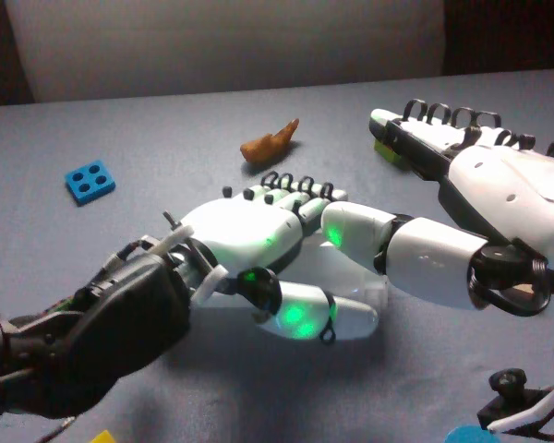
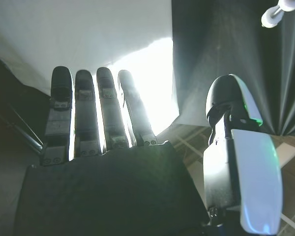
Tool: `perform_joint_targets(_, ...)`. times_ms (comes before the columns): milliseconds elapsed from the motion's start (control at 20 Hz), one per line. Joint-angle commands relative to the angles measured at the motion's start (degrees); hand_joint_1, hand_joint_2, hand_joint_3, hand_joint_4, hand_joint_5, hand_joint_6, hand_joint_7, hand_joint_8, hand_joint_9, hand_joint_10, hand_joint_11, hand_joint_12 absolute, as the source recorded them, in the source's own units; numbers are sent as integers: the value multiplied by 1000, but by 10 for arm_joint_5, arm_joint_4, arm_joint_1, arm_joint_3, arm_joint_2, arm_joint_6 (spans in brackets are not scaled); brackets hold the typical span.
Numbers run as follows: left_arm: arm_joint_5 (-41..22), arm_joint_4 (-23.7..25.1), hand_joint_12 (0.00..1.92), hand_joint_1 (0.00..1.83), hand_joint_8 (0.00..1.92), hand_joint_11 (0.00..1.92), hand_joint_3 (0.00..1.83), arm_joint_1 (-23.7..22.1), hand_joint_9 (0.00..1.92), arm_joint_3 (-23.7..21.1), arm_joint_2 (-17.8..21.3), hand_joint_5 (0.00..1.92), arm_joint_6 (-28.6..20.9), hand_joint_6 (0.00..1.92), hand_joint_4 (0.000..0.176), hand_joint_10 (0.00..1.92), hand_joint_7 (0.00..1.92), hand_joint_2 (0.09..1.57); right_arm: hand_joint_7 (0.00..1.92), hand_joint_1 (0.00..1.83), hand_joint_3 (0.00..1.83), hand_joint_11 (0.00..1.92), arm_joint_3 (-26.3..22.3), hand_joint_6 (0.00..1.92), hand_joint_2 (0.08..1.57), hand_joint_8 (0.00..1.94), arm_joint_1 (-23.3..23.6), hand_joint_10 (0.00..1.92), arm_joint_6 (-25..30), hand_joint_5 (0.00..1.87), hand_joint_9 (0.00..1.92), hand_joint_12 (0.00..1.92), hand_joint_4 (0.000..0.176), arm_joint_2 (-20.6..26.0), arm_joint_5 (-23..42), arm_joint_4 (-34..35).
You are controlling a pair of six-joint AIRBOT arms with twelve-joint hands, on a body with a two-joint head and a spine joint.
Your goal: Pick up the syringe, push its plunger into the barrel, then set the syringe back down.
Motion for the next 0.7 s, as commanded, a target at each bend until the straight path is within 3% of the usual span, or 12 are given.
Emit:
perform_joint_targets(0, -52, 19, 0, 126, 0, 0, 0, -9, 0, -2, 8, 0, -2, 0, 0, 0, 0, 962, 165, 121, 0, 0, -1, 4, 1127, 3, 3, 4, 3, 167, 160, 591, 0, 2, 39, -48)
perform_joint_targets(350, -25, 19, 0, 99, 0, 0, 0, -45, 0, -14, 64, 0, 9, 0, 0, 0, 0, 959, 171, 168, 0, 0, -1, 6, 1108, 4, 10, 5, 3, 166, 161, 582, 0, 4, 40, -48)
perform_joint_targets(400, -19, 3, 0, 131, 0, 0, 0, -51, 0, -18, 76, 0, 23, 0, 0, 0, 0, 966, 167, 162, 0, 0, -1, 2, 1109, 1, 11, 3, 4, 161, 161, 590, 0, 5, 40, -48)
perform_joint_targets(450, -8, -46, 0, 136, 0, 0, 0, -60, 0, -26, 92, 2, 72, 1, 0, 0, 0, 965, 163, 137, 1, 0, -2, 0, 1114, 0, 11, 1, 4, 155, 157, 550, 0, 6, 40, -48)
perform_joint_targets(550, -10, -73, 0, 120, 0, 0, 0, -64, 0, -37, 115, 12, 90, 5, 0, 0, 0, 969, 175, 135, 1, 0, -3, 2, 1116, 3, 9, 3, 5, 162, 170, 567, 0, 8, 40, -48)
perform_joint_targets(650, -24, -142, 0, 138, 0, 0, 5, -69, 0, -56, 136, 1, 144, 0, 0, 0, 0, 979, 186, 148, 0, 0, -4, 2, 1113, 3, 9, 3, 6, 168, 178, 607, 0, 9, 40, -48)
